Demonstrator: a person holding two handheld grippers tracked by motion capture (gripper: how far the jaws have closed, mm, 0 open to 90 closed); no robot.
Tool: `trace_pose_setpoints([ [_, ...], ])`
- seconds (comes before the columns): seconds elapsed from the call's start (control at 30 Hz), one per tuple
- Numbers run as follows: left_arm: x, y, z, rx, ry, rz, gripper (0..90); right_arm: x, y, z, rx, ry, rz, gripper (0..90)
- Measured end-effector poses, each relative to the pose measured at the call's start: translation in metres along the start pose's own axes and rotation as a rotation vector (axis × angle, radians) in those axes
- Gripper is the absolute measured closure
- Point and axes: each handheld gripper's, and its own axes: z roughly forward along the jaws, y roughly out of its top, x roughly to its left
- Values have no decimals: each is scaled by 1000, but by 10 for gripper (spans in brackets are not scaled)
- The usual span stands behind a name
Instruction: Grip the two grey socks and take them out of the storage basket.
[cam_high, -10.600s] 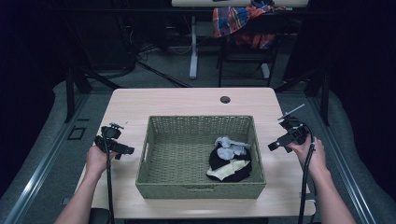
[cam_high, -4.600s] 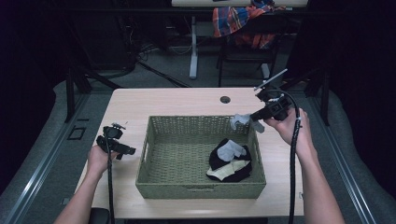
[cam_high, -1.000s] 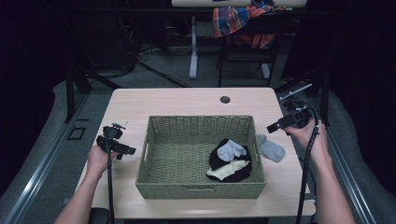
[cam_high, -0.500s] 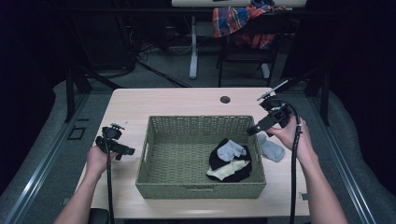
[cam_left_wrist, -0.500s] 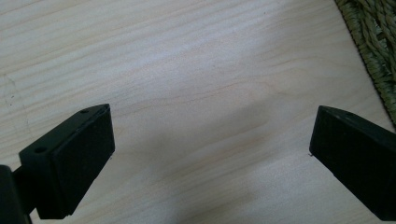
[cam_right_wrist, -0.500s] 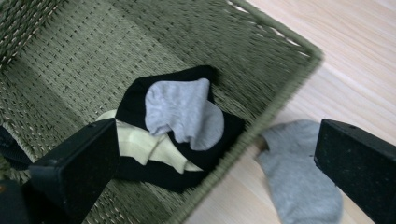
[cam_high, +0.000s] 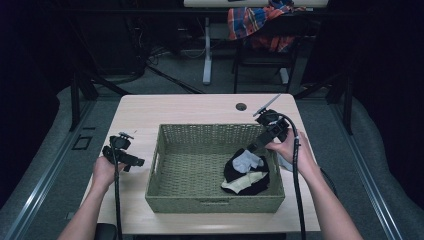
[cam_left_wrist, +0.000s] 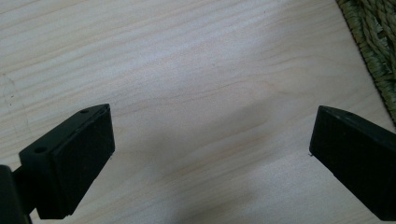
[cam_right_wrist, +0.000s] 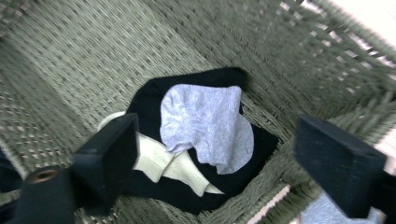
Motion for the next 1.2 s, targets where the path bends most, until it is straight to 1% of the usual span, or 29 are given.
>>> trace_pose_setpoints([
  [0.03, 0, 0, 0, 0, 0, -4, 1, 0, 1, 4, 16, -5, 2, 151],
  [0.1, 1, -1, 0, 1, 1, -4, 2, 1, 2, 14, 55, -11, -3, 235],
  [0.13, 1, 0, -1, 2, 1, -5, 1, 2, 3, 19, 72, -13, -4, 238],
  [0.2, 1, 0, -1, 2, -2, -3, 2, 3, 4, 28, 98, -9, -12, 272],
  [0.27, 0, 0, 0, 0, 0, -4, 1, 5, 5, 36, 107, -19, -3, 314],
  [0.3, 0, 0, 0, 2, -1, -2, 1, 6, 6, 38, 132, -26, -13, 329],
  [0.33, 0, 0, 0, 2, -1, -1, 1, 7, 6, 43, 138, -30, -8, 358],
  [0.37, 0, 0, 0, 2, -1, -2, 1, 8, 6, 45, 147, -33, -9, 362],
  [0.4, 0, 0, 0, 2, -2, -2, 2, 9, 7, 48, 172, -37, -21, 367],
  [0.43, 0, 0, 0, 1, -1, -4, 1, 10, 8, 50, 178, -33, -19, 370],
  [0.47, 0, 0, 0, 1, -2, -4, 2, 10, 8, 53, 203, -42, -30, 369],
  [0.5, 0, 0, 0, 2, -2, -4, 2, 11, 9, 56, 209, -49, -32, 368],
  [0.53, 0, 0, 0, 2, -3, -3, 2, 12, 9, 58, 225, -43, -26, 366],
  [0.57, 0, 0, 0, 1, -4, -3, 2, 12, 9, 60, 227, -47, -21, 366],
  [0.6, 0, 0, 0, 2, -4, -3, 2, 13, 8, 64, 236, -50, -25, 363],
  [0.63, 0, 0, 0, 2, -5, -2, 2, 13, 9, 66, 254, -67, -32, 360],
  [0.67, 0, 0, 0, 2, -5, -2, 2, 14, 9, 69, 253, -73, -26, 361],
  [0.7, 0, 0, 0, 2, -4, -3, 1, 14, 9, 70, 267, -86, -38, 360],
  [0.73, 0, 0, 0, 1, -4, -3, 2, 14, 9, 71, 271, -85, -30, 360],
  [0.83, 0, 0, 0, 1, -5, -4, 2, 14, 9, 75, 292, -98, -32, 371],
  [0.87, 0, 0, 0, 2, -4, -4, 2, 14, 8, 77, 288, -100, -26, 393],
  [0.9, 0, 0, 0, 2, -5, -3, 2, 14, 7, 80, 269, -102, -3, 399],
  [0.93, 0, 0, 0, 2, -5, -3, 2, 12, 8, 79, 307, -104, -24, 415],
  [0.97, 0, 0, 0, 1, -4, -3, 2, 12, 7, 81, 293, -106, -9, 452],
  [1.0, 0, 0, 0, 1, -4, -3, 2, 12, 7, 81, 300, -106, -10, 473],
  [1.03, 0, 0, 0, 2, -5, -3, 2, 11, 7, 81, 317, -105, -23, 516],
  [1.13, 0, 0, 0, 2, -5, -2, 2, 9, 6, 82, 330, -78, -29, 672],
  [1.17, 0, 0, 0, 2, -5, -2, 2, 7, 6, 81, 343, -74, -38, 723],
  [1.2, 0, 0, 0, 2, -5, -2, 2, 7, 4, 82, 309, -57, -10, 751],
])
